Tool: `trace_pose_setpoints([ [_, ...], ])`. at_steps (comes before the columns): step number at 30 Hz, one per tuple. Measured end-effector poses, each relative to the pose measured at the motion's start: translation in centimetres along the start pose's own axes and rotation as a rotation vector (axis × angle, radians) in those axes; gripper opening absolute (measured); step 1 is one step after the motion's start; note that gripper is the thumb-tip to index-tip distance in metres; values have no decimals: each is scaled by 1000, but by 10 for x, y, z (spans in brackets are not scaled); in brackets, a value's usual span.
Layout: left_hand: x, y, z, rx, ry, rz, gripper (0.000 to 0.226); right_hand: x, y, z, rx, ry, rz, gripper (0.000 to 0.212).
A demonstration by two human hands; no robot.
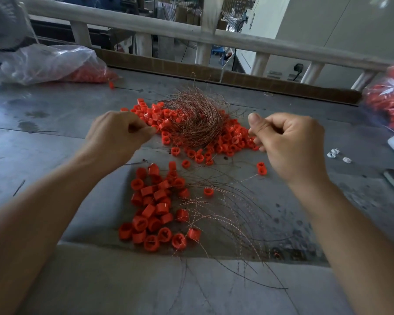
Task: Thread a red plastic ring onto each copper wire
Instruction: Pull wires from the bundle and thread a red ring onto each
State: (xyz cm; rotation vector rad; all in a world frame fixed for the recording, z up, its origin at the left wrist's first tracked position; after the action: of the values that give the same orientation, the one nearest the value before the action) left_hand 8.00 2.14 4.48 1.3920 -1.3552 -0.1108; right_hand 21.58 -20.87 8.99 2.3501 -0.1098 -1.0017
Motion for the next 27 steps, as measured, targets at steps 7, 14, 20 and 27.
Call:
trace_pose_setpoints([
  [7,65,-24,36,-297,-237,279,16,25,-13,-3,-104,-99,161,23],
  [14,85,-46,51,-404,-441,87,16,17,-47,2,-300,-21,184,12],
  [20,94,-57,61,-521,-548,56,18,-10,-71,6,-466,193,253,18],
  [27,94,-57,59,-517,-536,46,17,-11,-98,16,-655,291,351,24],
])
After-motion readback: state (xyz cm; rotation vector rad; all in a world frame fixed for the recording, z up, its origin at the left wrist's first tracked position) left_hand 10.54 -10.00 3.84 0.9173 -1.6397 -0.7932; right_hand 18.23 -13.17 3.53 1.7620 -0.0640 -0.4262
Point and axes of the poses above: each hand's wrist, its own z-axis away from the middle knuckle, its own y-axis out of the back of the hand, x = y × z, the point moved 10 cm from there along -z, towards the middle knuckle, and after that the axes turned 4 degrees about -x, right-handed, at the moved point
